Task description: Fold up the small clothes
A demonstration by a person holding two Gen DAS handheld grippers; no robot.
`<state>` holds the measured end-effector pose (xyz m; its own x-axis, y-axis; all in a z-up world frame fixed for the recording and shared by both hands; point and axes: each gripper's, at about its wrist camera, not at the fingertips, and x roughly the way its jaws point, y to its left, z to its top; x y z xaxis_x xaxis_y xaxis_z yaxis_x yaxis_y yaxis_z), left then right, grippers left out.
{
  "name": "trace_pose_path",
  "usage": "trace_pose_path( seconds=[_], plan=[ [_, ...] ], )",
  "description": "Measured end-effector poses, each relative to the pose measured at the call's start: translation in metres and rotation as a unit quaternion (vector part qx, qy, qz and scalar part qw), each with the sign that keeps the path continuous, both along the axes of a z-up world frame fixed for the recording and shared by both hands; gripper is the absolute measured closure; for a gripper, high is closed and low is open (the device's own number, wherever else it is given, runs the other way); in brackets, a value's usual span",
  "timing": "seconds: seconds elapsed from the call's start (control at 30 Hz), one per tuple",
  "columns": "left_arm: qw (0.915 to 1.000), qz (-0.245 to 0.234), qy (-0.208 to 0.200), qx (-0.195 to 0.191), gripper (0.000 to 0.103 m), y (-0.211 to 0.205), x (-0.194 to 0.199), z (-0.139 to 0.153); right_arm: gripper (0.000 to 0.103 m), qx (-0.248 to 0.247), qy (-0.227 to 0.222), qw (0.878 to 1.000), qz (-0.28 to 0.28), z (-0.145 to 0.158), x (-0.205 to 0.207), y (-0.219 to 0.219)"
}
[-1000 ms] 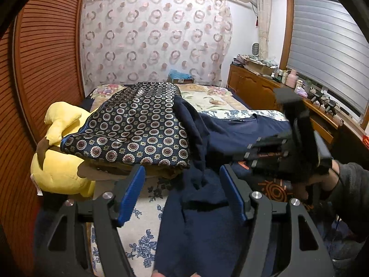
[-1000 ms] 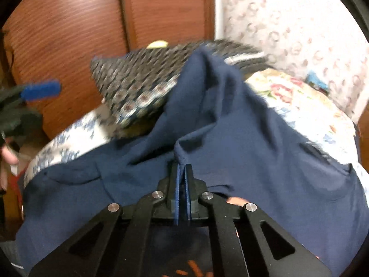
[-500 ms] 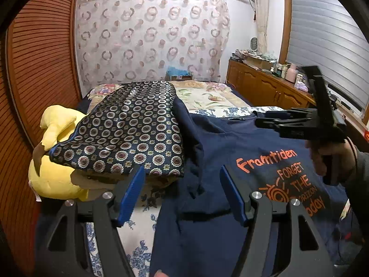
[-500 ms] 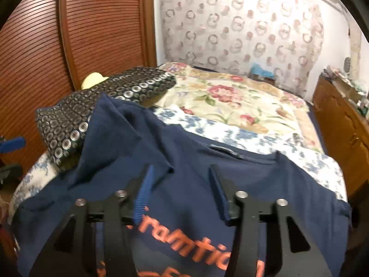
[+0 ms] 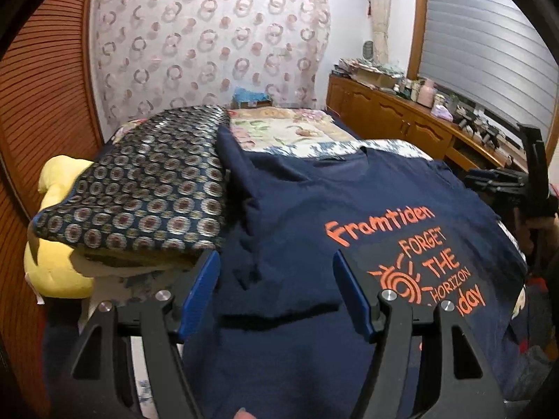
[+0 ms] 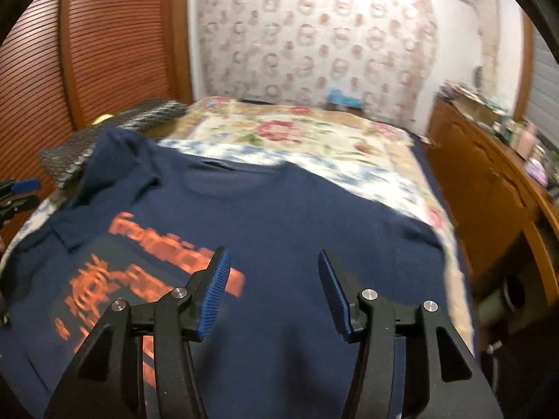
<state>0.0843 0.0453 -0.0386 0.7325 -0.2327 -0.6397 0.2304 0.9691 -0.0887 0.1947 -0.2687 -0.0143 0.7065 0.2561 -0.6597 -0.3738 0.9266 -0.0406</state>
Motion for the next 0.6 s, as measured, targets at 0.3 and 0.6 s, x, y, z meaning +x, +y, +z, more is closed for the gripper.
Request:
trace_pose_path(
  seconds=[0.3, 0.6],
  plan=[
    [0.9991, -0.02, 0.036, -0.001, 0.036, -0.02, 0.012, -0.018, 0.05, -0.003, 0.012, 0.997, -0.08, -0.008, -0.011, -0.097],
    [0.9971, -0.014, 0.073, 0.014, 0.036, -0.024, 0.026, -0.038, 0.05, 0.01, 0.06, 0.99, -0.131, -0.035, -0.016, -0.156]
  ],
)
